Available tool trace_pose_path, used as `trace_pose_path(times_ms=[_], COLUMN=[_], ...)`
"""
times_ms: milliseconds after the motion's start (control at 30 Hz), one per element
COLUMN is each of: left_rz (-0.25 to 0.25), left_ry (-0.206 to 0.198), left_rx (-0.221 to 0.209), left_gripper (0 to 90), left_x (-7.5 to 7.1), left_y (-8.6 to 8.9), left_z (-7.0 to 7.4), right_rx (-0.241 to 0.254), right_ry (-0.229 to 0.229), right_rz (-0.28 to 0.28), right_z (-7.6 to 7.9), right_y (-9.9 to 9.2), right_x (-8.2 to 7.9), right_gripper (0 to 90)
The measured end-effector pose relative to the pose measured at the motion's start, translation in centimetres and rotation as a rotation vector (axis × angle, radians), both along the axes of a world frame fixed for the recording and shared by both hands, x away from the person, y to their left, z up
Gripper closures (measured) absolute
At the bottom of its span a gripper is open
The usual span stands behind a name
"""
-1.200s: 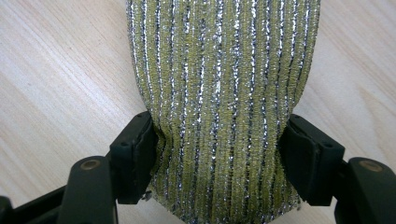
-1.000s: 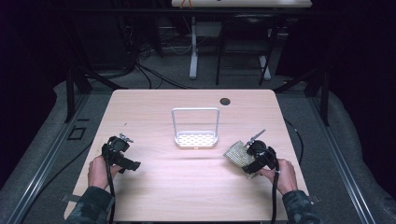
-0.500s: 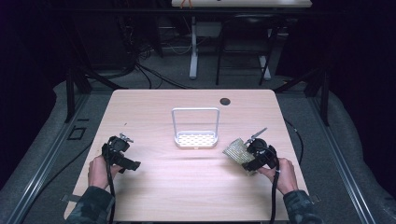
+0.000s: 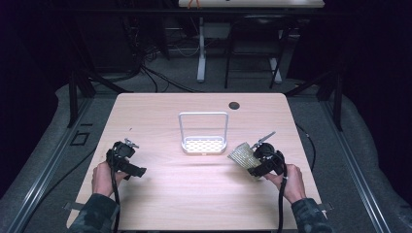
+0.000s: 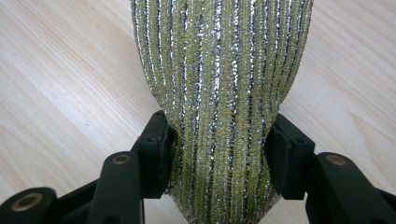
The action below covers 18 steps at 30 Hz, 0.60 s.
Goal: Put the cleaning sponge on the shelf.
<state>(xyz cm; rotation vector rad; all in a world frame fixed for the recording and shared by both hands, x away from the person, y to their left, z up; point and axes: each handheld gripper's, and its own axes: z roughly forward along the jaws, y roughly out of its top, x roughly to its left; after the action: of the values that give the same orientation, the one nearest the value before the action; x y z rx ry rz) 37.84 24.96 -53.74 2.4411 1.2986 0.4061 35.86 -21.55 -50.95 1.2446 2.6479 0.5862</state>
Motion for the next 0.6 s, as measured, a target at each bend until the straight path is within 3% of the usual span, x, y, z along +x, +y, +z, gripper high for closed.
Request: trace_pose_path(times_ms=[600], left_rz=[-0.025], left_ry=[-0.004], left_rx=[0.011], left_gripper=[3.7], left_x=[0.0], left_y=[-0.3], left_z=[-0.1], right_rx=[0.026], right_ry=[-0.017], right_rz=[0.017], right_z=[0.6], right_y=[2.3], right_x=[0.0], right_gripper=[47.6])
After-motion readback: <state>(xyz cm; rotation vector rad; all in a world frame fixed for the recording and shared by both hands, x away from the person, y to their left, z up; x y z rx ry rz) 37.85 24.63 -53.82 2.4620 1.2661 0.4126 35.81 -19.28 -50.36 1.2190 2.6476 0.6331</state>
